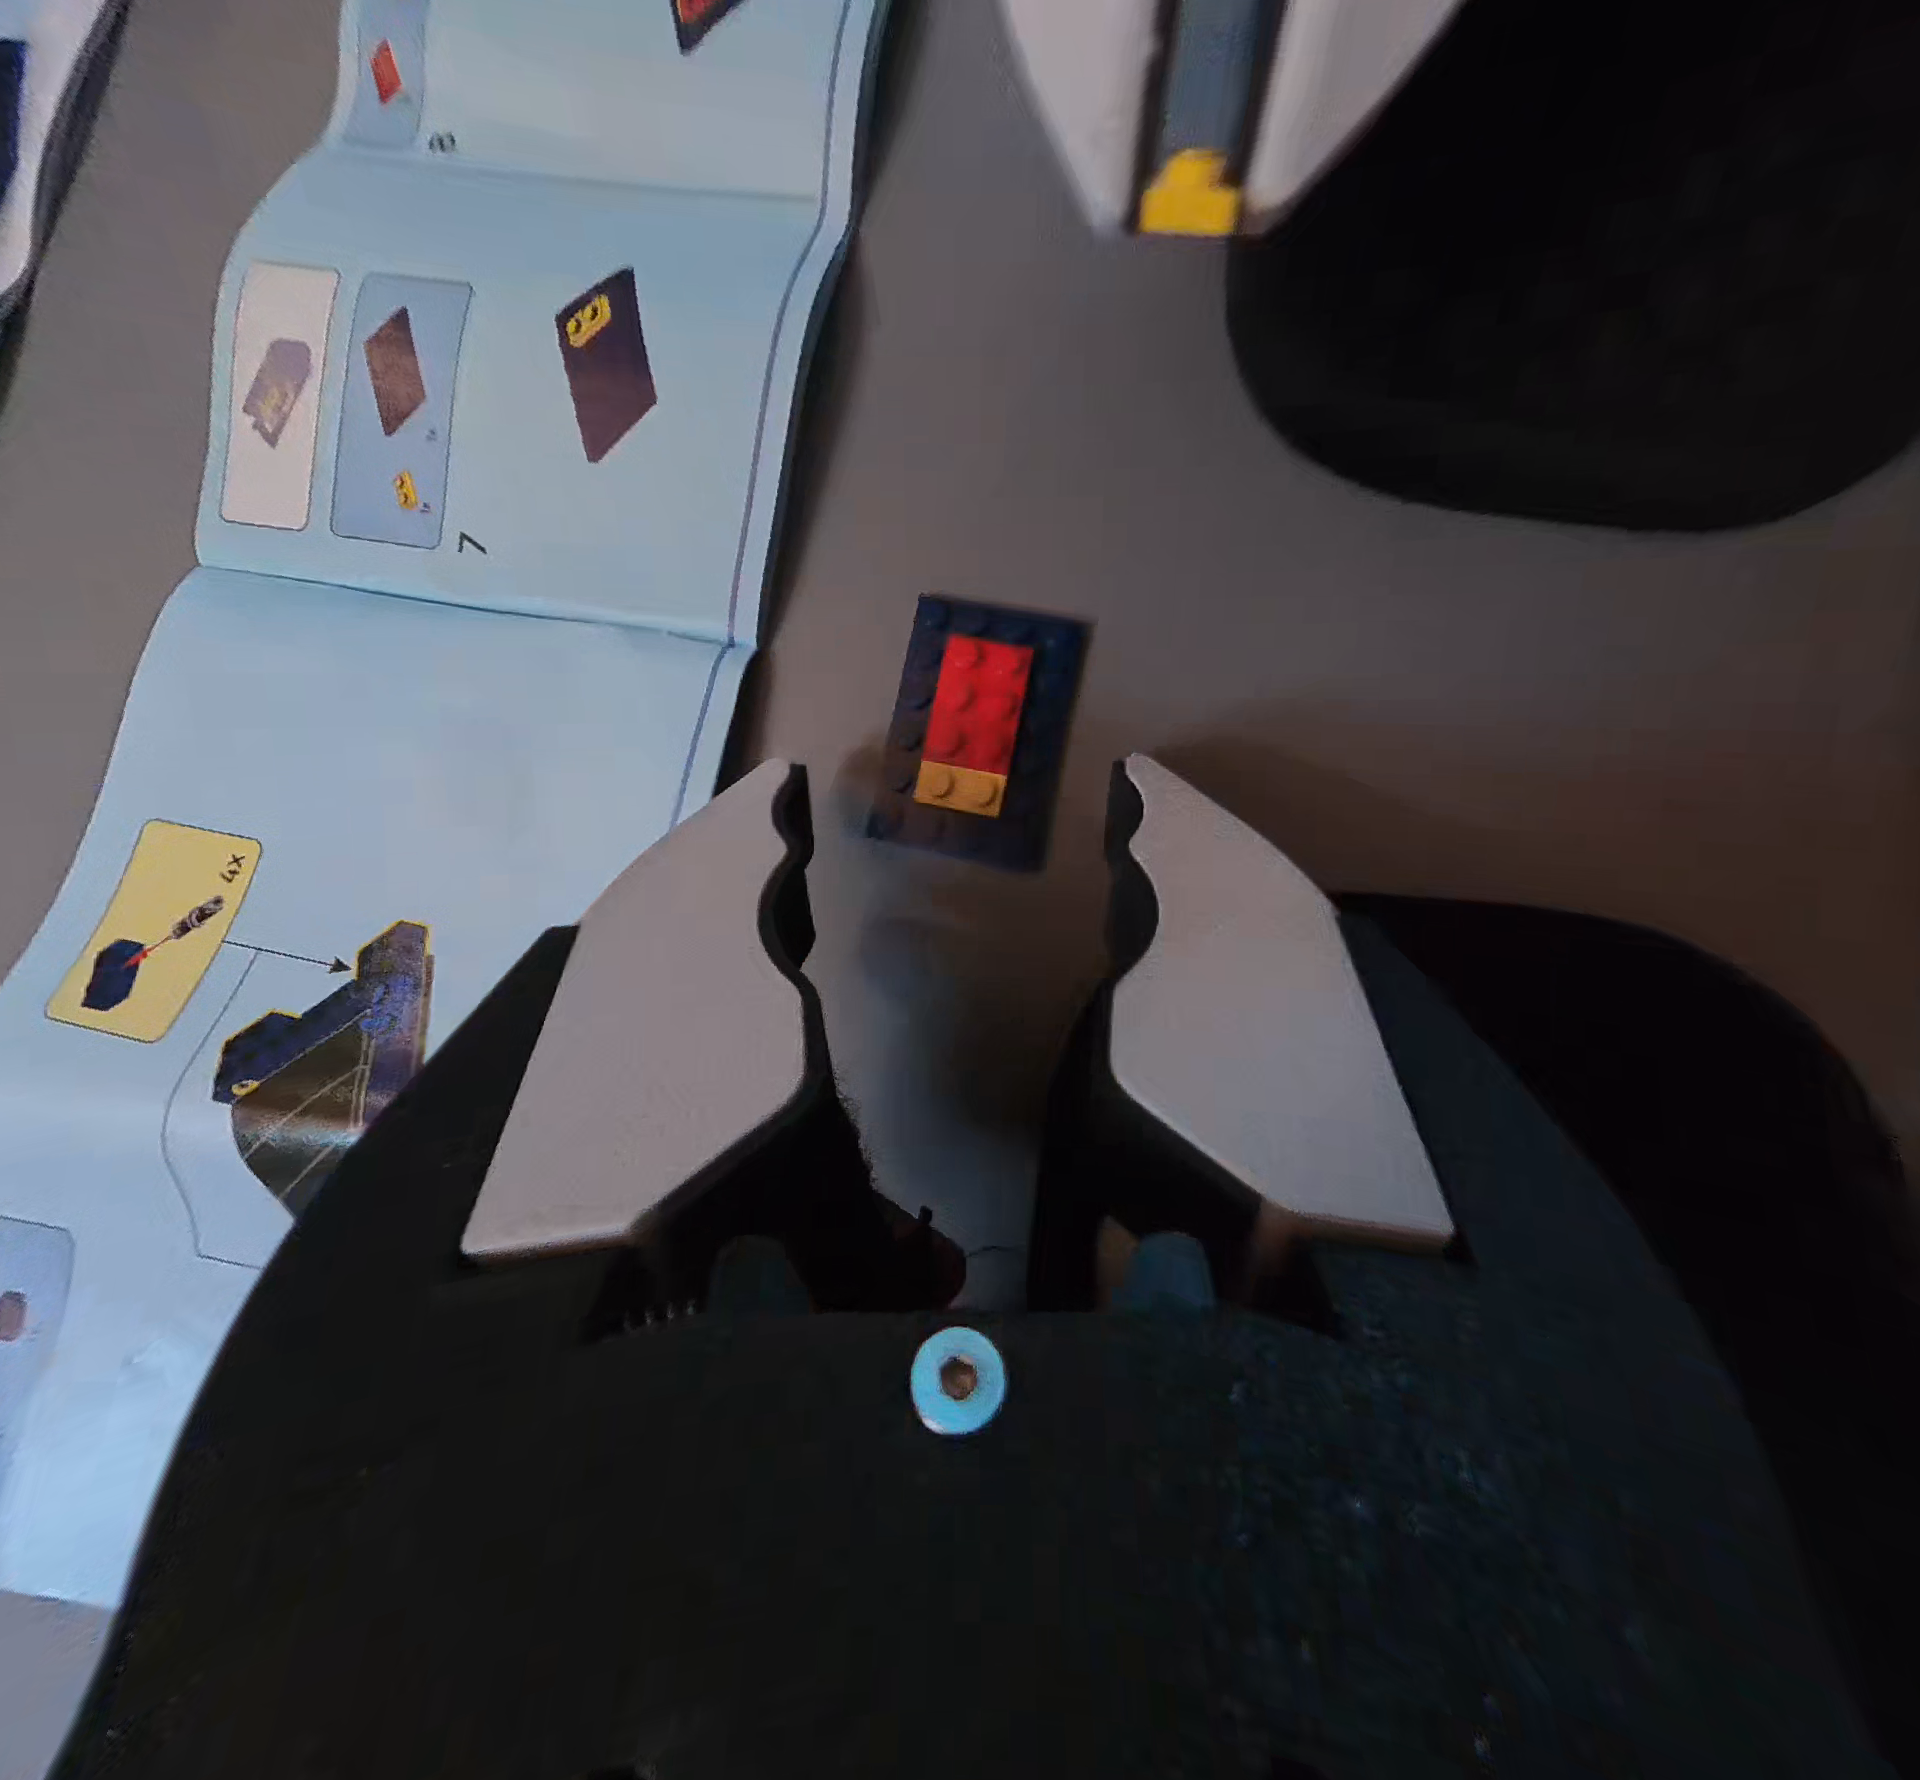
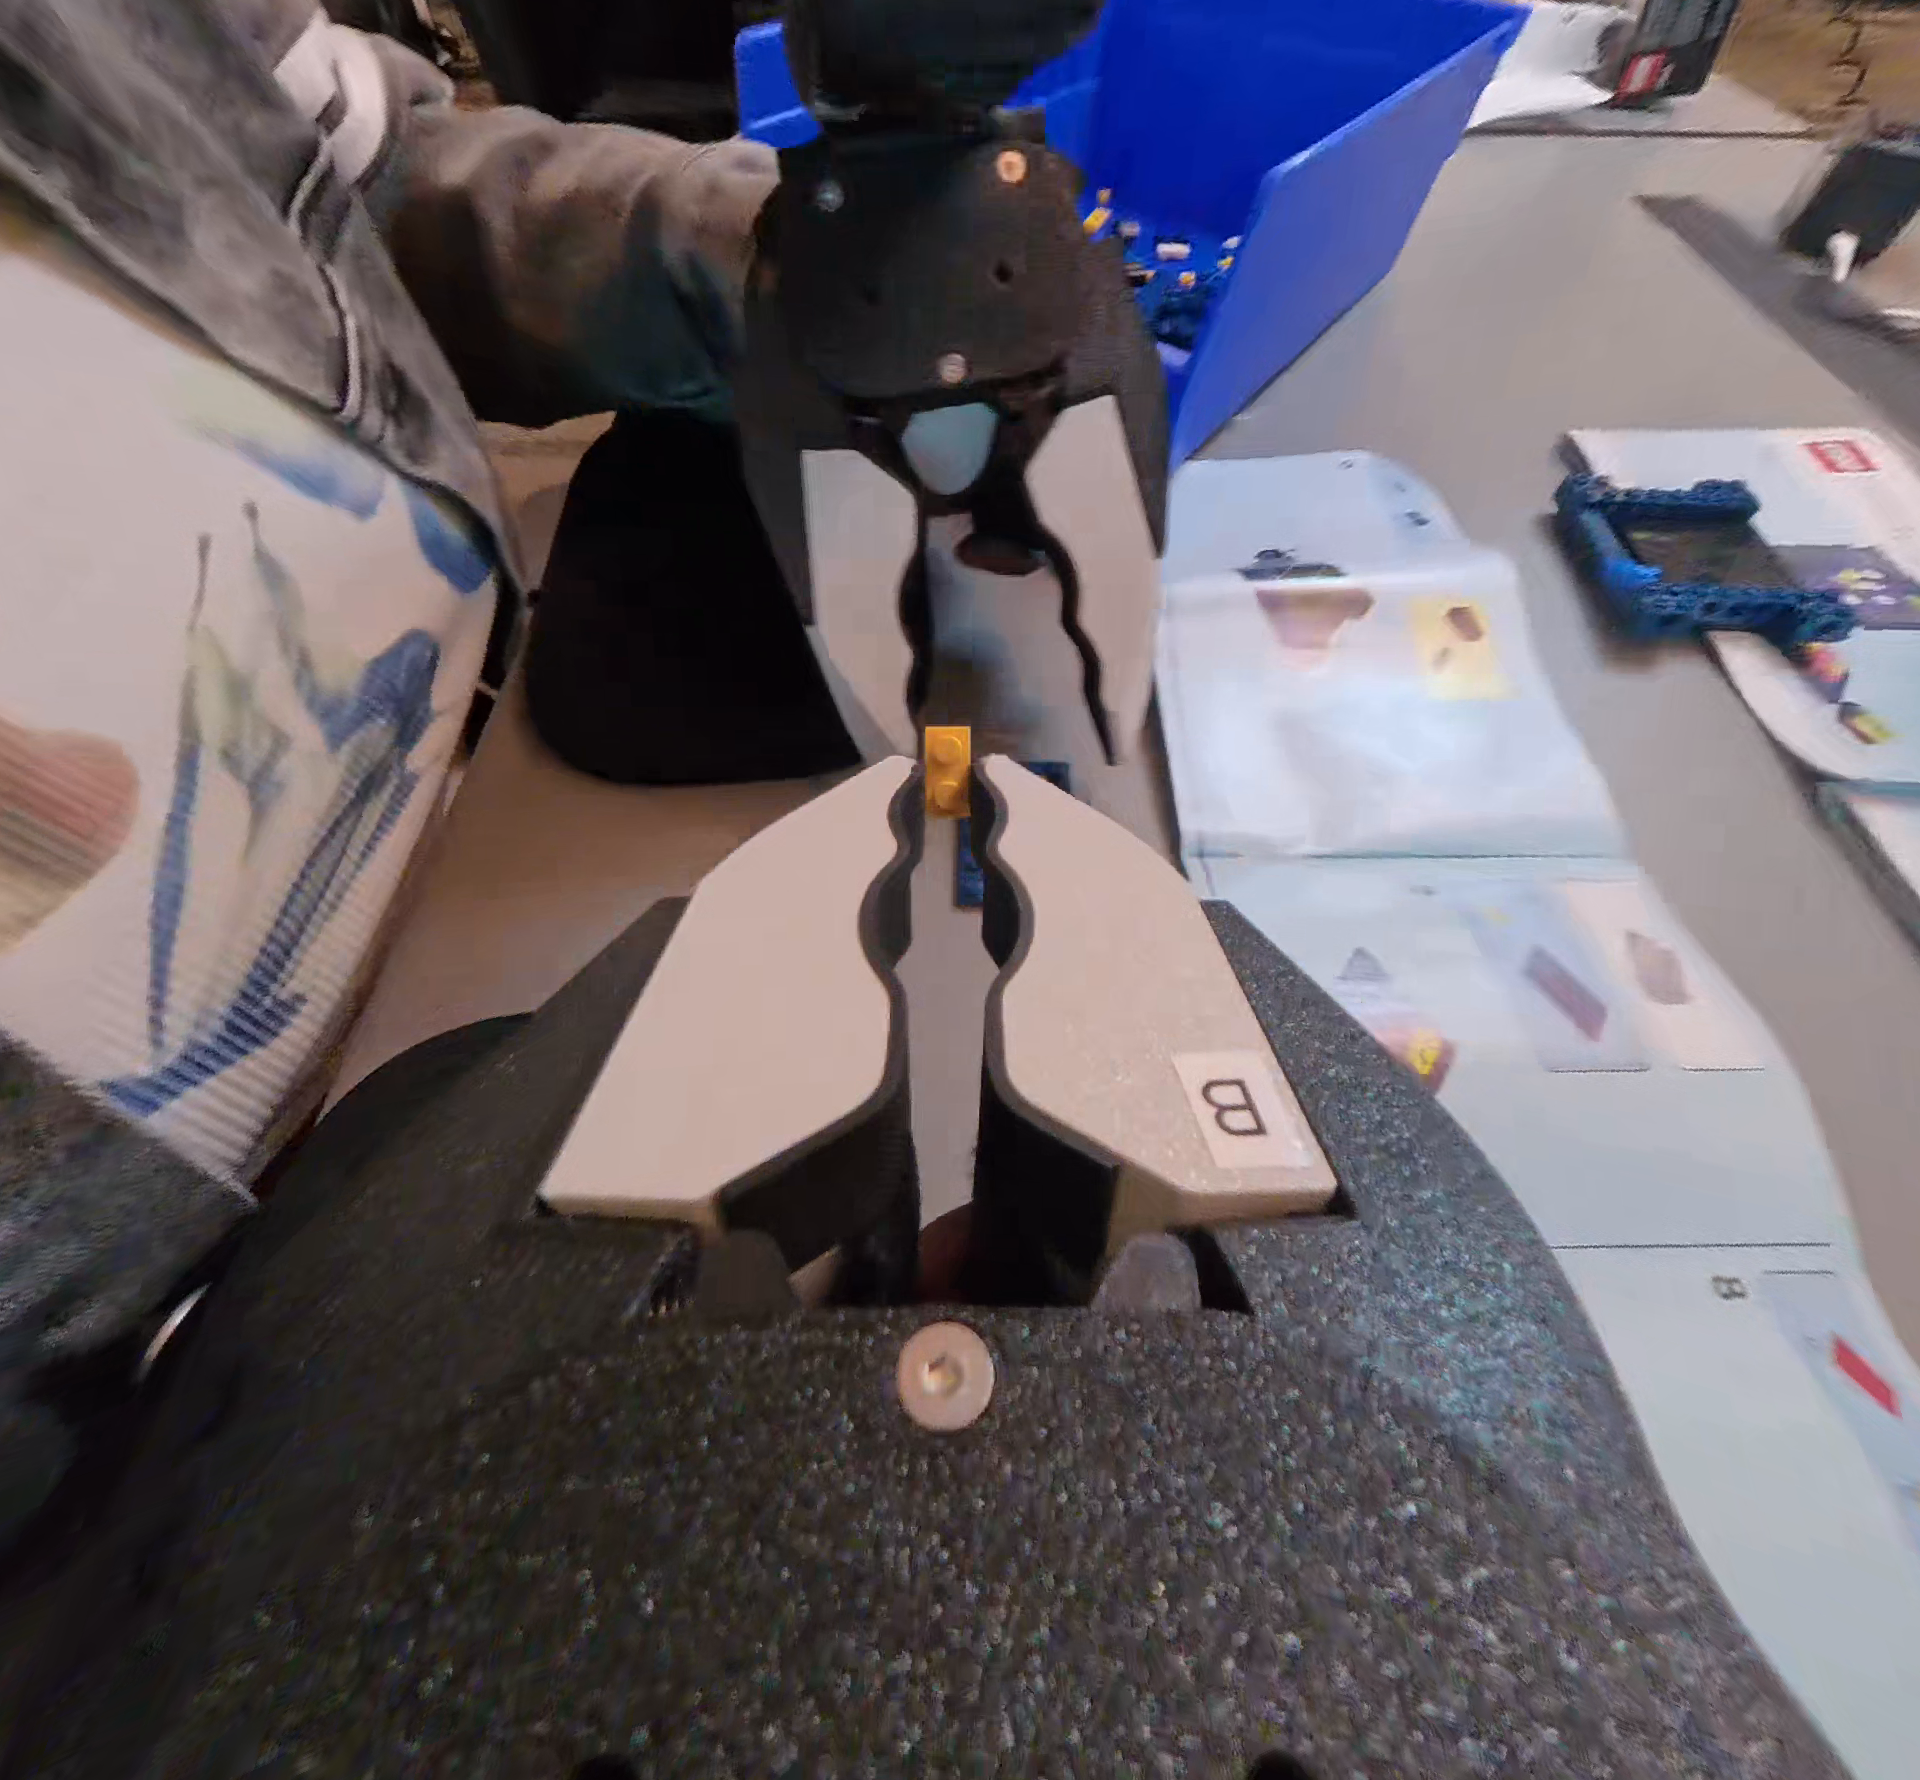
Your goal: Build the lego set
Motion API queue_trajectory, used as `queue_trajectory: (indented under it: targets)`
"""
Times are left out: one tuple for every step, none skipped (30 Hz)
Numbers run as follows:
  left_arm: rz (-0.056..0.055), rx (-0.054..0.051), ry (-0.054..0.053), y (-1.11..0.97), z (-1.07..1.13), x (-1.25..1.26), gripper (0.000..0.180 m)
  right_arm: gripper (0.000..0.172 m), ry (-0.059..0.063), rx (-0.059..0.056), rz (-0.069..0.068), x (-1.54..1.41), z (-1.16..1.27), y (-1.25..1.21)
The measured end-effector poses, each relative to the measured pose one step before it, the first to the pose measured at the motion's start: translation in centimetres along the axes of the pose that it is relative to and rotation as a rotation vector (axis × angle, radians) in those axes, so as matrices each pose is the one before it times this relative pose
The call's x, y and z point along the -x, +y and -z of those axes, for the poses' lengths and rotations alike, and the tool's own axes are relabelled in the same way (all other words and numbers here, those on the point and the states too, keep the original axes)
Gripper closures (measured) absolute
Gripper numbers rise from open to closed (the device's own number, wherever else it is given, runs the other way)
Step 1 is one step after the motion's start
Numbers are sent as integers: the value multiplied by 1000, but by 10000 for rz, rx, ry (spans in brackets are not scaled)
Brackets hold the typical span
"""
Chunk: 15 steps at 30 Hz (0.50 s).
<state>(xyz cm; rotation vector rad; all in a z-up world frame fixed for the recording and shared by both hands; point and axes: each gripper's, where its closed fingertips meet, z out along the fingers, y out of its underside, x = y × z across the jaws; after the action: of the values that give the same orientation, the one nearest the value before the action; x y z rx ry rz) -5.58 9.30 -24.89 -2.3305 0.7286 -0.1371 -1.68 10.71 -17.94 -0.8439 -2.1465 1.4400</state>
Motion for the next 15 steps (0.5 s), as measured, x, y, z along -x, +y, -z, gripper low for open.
queue_trajectory:
  targets:
    - [-108,164,19,181,-341,60,128,164,-15,77,-36,155,42,255]
    - [24,-280,367,-425,-101,-419,134,164,48,69,-57,39,118,215]
    - [59,-68,231,-79,-140,-214,139,164,88,30,-64,-9,146,178]
    - [98,71,60,164,-164,49,143,164,69,-5,-70,26,123,145]
    - [199,-185,53,-134,-25,78,149,164,31,-30,-78,100,95,119]
    - [208,-140,111,-68,-16,23,149,164,33,-22,-82,99,45,117]
    - [174,-141,110,-90,17,8,150,164,51,24,-70,52,32,179]
    - [114,-155,84,-121,15,-10,150,164,50,56,-55,29,20,196]
    - [26,-174,85,-174,15,-74,151,164,33,51,-54,13,30,173]
    - [-45,-107,-13,-130,2,-6,151,164,28,39,-65,-21,17,143]
    - [-74,-55,-65,-102,-3,35,151,164,27,31,-67,-69,29,105]
    - [-79,-10,-2,-55,-40,-38,151,164,19,22,-56,-85,6,75]
    - [-51,-5,48,-43,-72,-84,151,164,12,14,-53,-92,-5,39]
    - [-32,7,67,-7,-99,-101,151,164,11,20,-50,-106,-35,52]
    - [-31,0,11,-5,-92,-3,151,164,16,46,-34,-109,-59,78]
